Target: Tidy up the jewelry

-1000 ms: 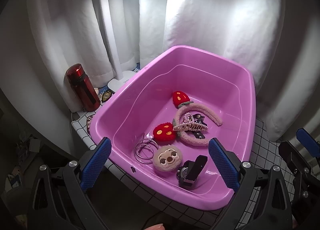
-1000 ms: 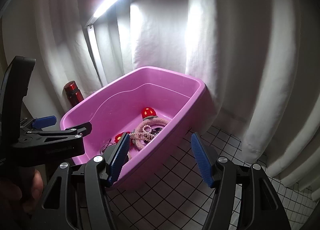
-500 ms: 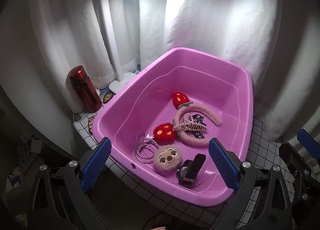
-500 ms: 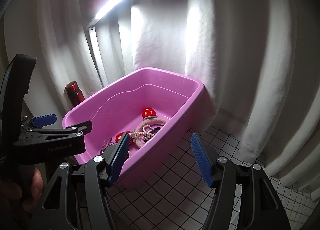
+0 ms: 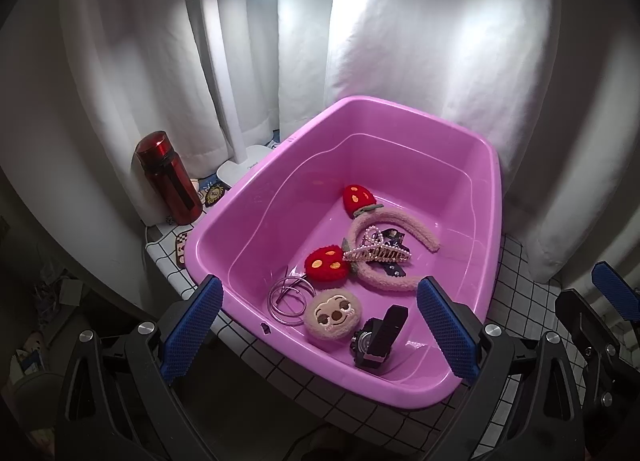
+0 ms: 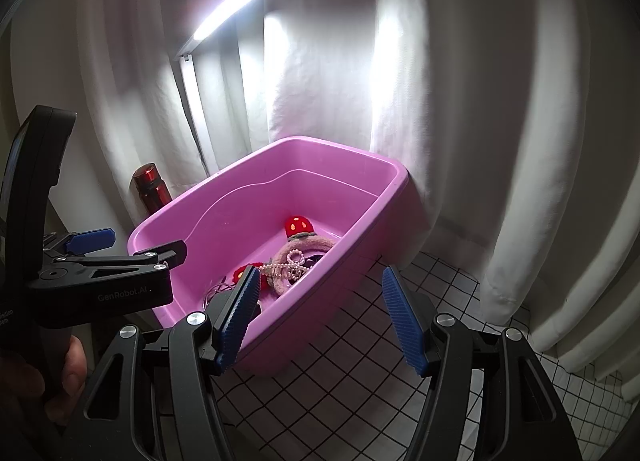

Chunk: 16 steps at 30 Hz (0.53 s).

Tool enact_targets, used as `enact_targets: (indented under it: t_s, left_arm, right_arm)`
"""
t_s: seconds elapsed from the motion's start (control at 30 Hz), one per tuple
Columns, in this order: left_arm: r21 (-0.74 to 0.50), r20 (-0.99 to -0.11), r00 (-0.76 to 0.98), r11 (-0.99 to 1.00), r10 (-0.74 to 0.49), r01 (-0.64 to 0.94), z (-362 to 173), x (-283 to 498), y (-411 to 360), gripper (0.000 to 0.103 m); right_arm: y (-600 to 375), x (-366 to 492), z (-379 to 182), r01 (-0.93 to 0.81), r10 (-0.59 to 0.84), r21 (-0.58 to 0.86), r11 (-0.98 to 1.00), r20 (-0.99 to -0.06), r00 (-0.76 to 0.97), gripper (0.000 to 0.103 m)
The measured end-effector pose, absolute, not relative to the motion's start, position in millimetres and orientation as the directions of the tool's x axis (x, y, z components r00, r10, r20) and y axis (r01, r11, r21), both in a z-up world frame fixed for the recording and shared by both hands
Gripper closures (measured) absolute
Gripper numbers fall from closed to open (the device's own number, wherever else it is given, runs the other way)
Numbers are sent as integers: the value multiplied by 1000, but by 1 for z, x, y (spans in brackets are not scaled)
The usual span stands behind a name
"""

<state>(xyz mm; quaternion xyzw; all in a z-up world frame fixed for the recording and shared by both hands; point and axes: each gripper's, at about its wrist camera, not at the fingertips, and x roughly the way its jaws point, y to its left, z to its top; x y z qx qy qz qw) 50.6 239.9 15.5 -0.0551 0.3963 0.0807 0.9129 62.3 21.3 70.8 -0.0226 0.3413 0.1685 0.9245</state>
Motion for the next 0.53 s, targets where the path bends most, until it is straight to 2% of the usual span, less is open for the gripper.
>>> enact_targets:
  t_s: [0.53]
  left_arm:
    - [-50, -741, 665, 979, 97, -199, 15, 49, 242, 7]
  right_arm:
    - [19, 62, 71, -335, 302, 74, 939, -639, 707, 42]
